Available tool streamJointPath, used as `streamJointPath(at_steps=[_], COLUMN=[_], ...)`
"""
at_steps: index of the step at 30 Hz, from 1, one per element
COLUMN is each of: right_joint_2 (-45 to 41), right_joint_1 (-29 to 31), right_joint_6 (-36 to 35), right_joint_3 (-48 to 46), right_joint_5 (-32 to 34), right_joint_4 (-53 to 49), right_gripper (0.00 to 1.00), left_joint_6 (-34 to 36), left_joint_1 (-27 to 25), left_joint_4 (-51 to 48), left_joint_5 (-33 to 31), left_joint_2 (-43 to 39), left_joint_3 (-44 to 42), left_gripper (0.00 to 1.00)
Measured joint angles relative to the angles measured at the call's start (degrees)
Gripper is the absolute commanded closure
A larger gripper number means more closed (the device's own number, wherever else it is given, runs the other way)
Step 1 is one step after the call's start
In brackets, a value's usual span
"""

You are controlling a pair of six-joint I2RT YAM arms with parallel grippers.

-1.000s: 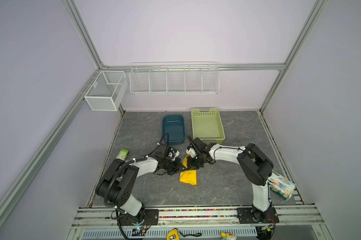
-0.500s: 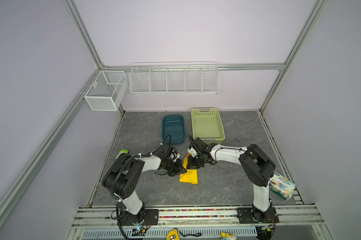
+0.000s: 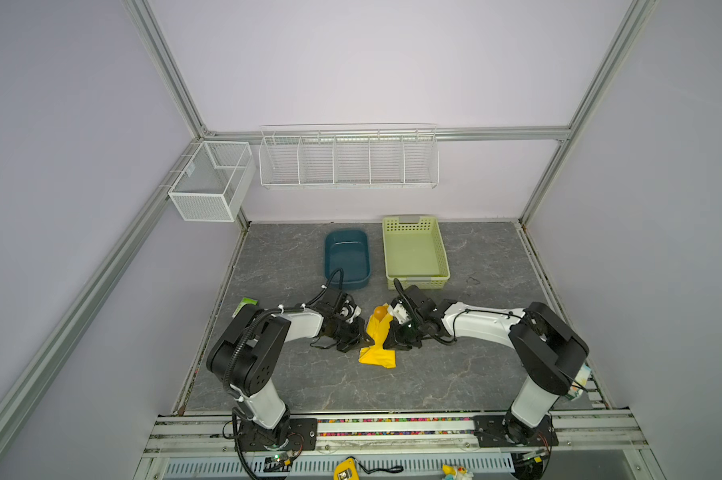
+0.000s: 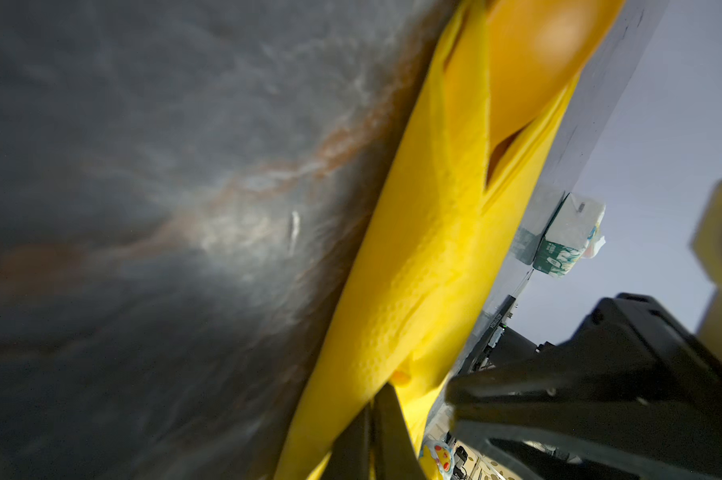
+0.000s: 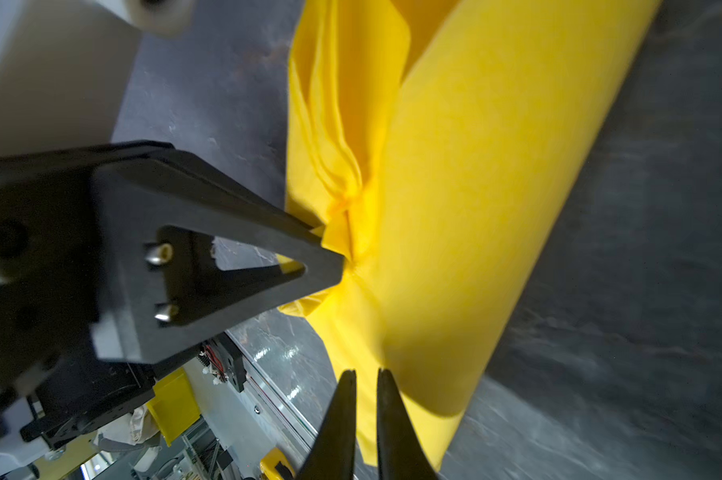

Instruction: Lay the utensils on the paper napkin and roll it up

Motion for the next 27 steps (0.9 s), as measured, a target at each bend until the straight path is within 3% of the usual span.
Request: streamJointPath(at_steps=[18, 27], right_joint_2=[1.1, 1.2], right_joint_1=[0.0, 0.0], right_joint_6=[1.2, 1.0], right_joint_3=[-3.1, -3.5], right_joint_5=[-2.1, -2.5], right_joint_4=[6.1, 7.2], right_gripper=[0.87, 0.88], left_joint_6=[-1.6, -2.9], left_joint_1=[-0.4, -4.5], left_joint_4=[-6.0, -6.2], left_joint_5=[-2.7, -2.5], left_joint_2=[-4.9, -1.6], left_joint_3=[3.9, 10.3], left_gripper=[1.0, 1.0])
